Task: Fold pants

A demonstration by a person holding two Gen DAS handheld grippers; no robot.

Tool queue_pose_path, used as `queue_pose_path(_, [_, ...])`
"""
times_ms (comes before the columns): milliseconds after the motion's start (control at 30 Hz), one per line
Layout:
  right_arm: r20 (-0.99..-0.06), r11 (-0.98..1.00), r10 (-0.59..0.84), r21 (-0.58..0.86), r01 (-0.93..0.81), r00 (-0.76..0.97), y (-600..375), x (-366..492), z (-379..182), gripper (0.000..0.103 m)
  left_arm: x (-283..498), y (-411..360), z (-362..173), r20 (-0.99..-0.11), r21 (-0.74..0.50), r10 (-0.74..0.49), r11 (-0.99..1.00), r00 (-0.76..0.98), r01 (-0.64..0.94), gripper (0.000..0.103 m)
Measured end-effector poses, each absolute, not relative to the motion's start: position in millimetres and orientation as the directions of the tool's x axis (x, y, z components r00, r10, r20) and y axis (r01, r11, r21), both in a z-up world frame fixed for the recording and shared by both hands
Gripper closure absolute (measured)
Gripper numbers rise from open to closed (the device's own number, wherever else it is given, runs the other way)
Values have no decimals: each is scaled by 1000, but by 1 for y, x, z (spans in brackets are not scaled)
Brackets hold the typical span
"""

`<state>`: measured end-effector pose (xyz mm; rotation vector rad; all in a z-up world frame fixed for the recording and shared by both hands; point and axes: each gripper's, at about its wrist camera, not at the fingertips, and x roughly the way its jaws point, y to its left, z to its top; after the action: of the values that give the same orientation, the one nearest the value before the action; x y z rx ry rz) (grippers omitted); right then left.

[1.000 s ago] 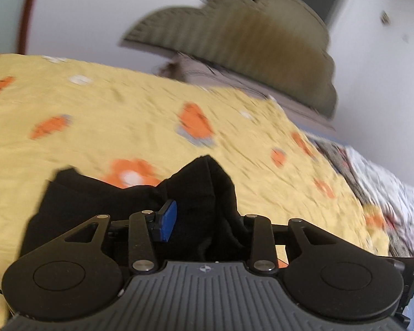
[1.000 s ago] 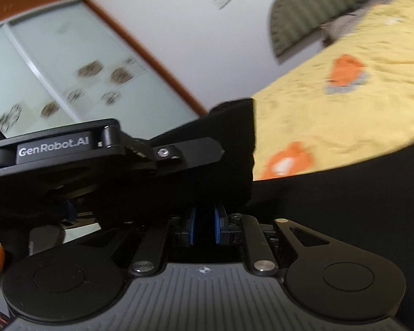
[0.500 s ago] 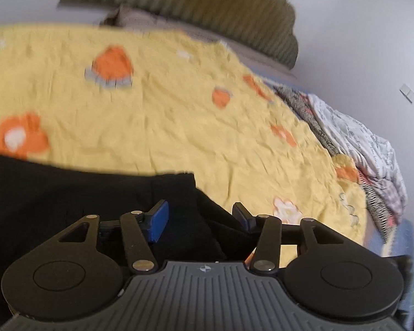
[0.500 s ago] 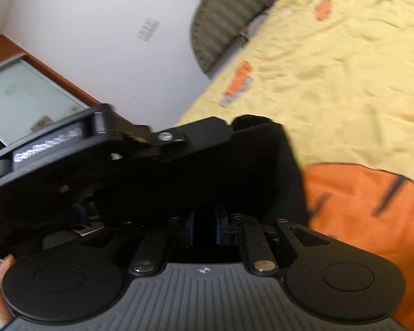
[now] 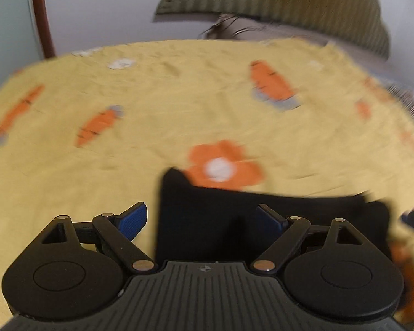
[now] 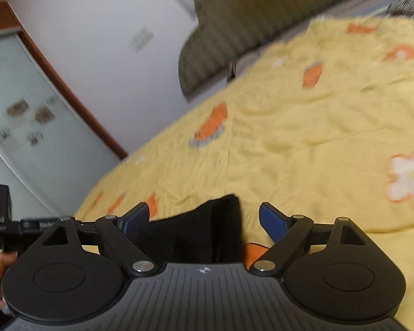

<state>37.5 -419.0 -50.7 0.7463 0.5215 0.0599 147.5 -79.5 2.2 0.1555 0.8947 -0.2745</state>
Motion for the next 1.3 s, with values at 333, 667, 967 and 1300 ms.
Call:
queue_pose_path(333, [-492, 819, 284, 571, 58, 823, -400, 92, -60, 93, 183, -57, -30, -820, -44, -143, 981, 554, 189, 17])
queue_pose_path(667, [-565, 883, 85, 424, 200, 821, -394, 74, -46, 79, 166, -54, -15, -821, -27, -151, 973, 551, 227, 16])
queue_pose_path(967, [-632, 958, -160, 85, 273, 758, -364, 41, -44, 61, 162, -49, -20, -852, -107, -206, 968, 482, 225, 18])
queue_pose_path(1300, [-504, 755, 288, 643, 130, 815, -385, -27, -63, 60, 88, -95, -10, -824, -92, -308, 901, 475, 424, 13])
